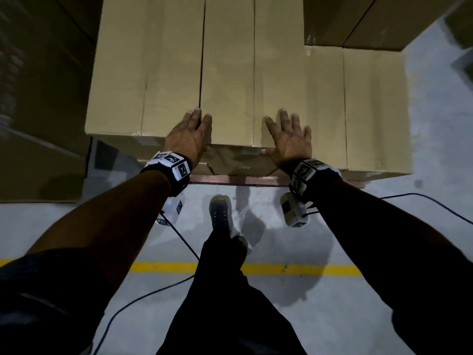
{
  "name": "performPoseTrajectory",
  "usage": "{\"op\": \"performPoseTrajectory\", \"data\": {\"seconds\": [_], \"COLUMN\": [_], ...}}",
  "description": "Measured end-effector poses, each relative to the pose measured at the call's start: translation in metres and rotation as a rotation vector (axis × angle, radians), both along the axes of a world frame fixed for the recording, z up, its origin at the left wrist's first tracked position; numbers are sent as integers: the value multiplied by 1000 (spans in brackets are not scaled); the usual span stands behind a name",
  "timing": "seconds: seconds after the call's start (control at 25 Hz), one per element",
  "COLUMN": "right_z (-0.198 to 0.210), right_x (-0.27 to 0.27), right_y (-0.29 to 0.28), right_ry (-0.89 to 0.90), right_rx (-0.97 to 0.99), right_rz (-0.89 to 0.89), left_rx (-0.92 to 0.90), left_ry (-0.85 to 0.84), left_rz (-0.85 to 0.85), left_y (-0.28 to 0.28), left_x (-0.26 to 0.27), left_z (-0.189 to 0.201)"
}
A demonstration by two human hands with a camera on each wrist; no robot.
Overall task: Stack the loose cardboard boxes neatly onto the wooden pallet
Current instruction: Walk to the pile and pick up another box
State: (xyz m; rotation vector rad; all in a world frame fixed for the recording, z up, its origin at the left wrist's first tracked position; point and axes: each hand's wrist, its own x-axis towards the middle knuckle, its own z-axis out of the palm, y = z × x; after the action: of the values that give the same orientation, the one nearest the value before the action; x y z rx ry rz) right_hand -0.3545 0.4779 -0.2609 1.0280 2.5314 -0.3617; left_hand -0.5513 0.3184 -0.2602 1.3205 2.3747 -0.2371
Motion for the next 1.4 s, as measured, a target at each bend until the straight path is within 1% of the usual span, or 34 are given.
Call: {"op": "performPoseTrajectory", "data": {"seconds": [0.16, 0.4, 0.64, 0.84, 1.16, 1.4], "right_z": [2, 3, 2, 4, -4, -6], "right_x": [-2, -5, -8, -10, -10, -9], "right_y": [-1, 6, 7, 10, 9, 8], "right_ry": [2, 10, -2, 8, -10, -6], "right_rx": [9, 19, 29, 19, 21, 16], "right_rz": [11, 12, 13, 11, 15, 15], "left_rx": [-21, 57, 45, 75, 58, 10], "left_ry": [13, 22, 33, 30, 85, 84], "left_rz": [-13, 13, 21, 30, 0, -21], "left_y": [0, 0, 1, 1, -3, -1], "left_x": [0, 5, 4, 4, 11, 12], "left_z": [5, 10, 11, 11, 10, 12]}}
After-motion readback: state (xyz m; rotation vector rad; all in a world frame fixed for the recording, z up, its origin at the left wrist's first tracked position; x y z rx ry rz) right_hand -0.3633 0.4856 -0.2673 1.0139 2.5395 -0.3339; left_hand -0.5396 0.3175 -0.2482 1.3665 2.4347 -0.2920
